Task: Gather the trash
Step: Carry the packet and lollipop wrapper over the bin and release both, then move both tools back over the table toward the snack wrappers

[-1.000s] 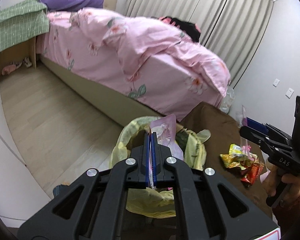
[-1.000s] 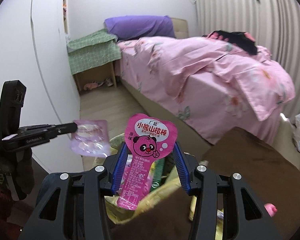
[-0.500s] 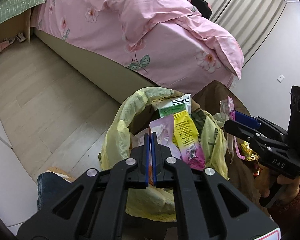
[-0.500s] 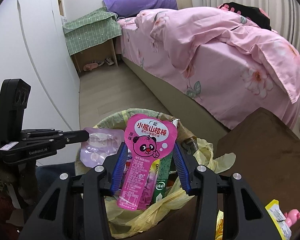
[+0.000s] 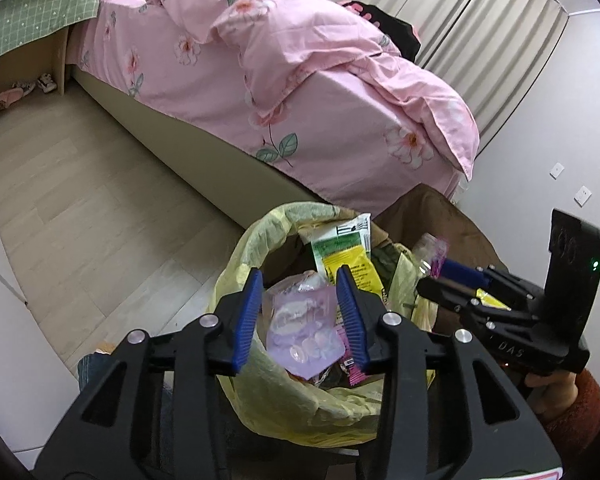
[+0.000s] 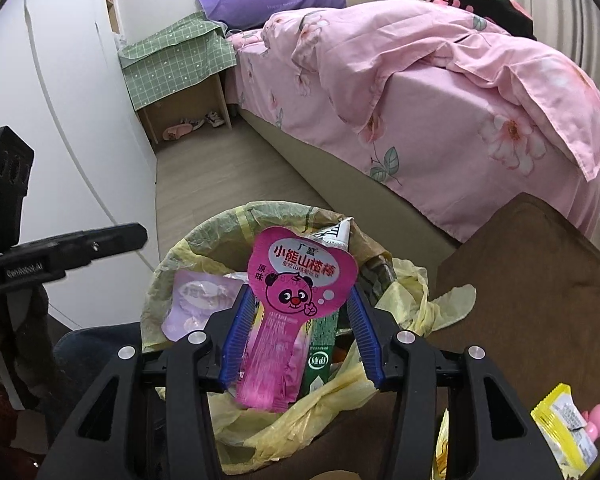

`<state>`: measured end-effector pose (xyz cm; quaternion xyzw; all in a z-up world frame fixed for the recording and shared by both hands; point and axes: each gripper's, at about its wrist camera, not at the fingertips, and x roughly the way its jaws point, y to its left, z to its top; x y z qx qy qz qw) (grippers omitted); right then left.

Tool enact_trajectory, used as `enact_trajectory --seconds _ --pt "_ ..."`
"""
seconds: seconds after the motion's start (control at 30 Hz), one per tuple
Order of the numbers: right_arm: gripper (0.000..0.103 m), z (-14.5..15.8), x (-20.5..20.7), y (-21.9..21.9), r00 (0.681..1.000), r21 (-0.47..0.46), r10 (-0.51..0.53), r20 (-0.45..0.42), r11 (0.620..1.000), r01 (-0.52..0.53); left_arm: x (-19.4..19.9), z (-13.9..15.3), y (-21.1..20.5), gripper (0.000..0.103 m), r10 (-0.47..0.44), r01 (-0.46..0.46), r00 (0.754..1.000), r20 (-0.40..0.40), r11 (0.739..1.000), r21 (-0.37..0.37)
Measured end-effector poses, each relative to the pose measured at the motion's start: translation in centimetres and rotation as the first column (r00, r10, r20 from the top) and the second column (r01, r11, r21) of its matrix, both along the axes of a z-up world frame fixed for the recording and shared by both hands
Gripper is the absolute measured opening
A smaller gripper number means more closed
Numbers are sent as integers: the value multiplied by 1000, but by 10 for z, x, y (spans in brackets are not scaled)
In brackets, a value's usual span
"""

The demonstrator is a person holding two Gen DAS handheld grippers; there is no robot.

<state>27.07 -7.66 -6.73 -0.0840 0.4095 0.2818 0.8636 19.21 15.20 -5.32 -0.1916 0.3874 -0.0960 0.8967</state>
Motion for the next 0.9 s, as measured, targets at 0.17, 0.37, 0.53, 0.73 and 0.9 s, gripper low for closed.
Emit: enact_trajectory --seconds 0.17,0.37,0.53,0.73,0.9 --pt "46 8 -6 -10 1000 23 -5 7 1000 5 -4 8 -4 42 11 -11 1000 10 1000 8" --pt "56 25 -14 -24 999 43 -6 47 999 4 -9 20 -18 43 -1 1 1000 27 1000 31" --pt "56 41 -32 -53 995 57 -34 92 998 29 -16 31 -42 48 -51 47 997 59 997 65" --pt "56 47 -68 -113 984 -10 -104 145 994 107 -19 32 -81 48 -157 151 986 63 984 95" --pt "56 57 -99 -175 963 -10 -202 178 978 207 -19 29 -117 48 -246 240 967 57 966 97"
